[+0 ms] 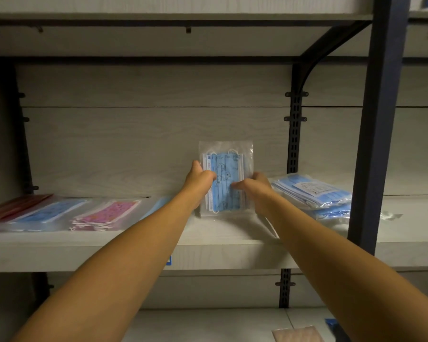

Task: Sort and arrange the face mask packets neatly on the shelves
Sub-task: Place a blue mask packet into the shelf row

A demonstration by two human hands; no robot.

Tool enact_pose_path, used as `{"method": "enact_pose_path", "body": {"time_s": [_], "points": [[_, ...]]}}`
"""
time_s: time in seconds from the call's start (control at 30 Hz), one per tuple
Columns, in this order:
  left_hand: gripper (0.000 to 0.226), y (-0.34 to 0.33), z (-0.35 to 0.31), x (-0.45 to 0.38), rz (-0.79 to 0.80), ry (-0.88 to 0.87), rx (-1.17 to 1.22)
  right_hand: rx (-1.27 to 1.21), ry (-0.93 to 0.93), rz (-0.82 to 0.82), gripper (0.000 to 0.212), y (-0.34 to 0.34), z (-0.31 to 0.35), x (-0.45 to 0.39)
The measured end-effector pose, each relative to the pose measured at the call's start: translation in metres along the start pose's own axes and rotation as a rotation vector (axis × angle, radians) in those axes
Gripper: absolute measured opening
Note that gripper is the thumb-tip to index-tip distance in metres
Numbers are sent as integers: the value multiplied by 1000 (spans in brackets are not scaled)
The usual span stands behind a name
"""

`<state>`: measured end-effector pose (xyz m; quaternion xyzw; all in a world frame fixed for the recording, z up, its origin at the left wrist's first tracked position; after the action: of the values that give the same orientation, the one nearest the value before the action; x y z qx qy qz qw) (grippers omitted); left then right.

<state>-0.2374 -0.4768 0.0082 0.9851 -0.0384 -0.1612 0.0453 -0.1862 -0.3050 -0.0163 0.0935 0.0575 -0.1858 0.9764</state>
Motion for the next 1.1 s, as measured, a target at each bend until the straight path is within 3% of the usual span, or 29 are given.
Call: {"method": "enact_pose_path", "body": {"time_s": [0.33,0.53,0.83,1.1], "points": [[37,1,0,-7,23,-43,-217,32,0,-55,35,-2,3,-2],[60,15,-11,-12,-19,-9,-257,83,38,-44,28,-4,17,-5],[29,25,-13,-14,4,62,-336,215,7,8,19,-8,18,-10],[26,23,0,-8,42,115,-429,393,-63,39,19,-12,6,-2]]}}
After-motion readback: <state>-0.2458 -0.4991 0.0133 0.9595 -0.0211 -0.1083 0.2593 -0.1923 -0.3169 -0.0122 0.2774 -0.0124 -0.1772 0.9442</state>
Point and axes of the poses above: each hand's wrist, its own x-axis away from the middle knuckle, its own y-axis out of the back of the hand, z = x × y, the point moved 9 cm from there along -x, towards the middle knuckle, and after that the axes turned 5 degrees about x, right-handed, at the moved point
